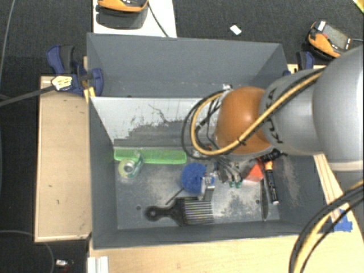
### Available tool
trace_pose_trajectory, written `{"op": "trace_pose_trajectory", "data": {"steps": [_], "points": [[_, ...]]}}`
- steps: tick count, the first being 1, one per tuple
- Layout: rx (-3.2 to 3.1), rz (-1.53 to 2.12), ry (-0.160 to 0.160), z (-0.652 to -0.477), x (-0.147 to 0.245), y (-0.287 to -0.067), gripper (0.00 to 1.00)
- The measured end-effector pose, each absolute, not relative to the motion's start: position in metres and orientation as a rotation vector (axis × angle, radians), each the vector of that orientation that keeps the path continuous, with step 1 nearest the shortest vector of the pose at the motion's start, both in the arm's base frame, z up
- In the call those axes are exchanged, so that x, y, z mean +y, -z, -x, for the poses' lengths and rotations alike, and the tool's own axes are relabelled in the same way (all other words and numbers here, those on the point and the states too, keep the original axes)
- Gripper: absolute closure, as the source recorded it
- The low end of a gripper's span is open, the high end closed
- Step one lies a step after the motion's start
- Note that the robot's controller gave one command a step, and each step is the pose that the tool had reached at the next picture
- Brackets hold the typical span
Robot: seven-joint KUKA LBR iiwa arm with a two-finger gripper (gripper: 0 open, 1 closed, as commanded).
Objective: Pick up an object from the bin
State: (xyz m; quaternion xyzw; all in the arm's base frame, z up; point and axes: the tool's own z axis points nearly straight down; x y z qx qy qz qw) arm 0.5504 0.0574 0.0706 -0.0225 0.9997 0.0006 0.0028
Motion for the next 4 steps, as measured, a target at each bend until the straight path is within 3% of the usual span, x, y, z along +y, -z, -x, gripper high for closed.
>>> {"op": "trace_pose_trajectory", "data": {"steps": [1,2,3,4], "points": [[3.123,-0.113,0.001,-0.538,0.08,-0.115,0.0],[3.139,0.02,-0.002,-0.544,0.062,-0.074,0.0],[3.125,-0.172,-0.006,-0.546,0.069,-0.071,0.0],[3.134,-0.04,-0.003,-0.545,0.06,-0.071,1.0]]}}
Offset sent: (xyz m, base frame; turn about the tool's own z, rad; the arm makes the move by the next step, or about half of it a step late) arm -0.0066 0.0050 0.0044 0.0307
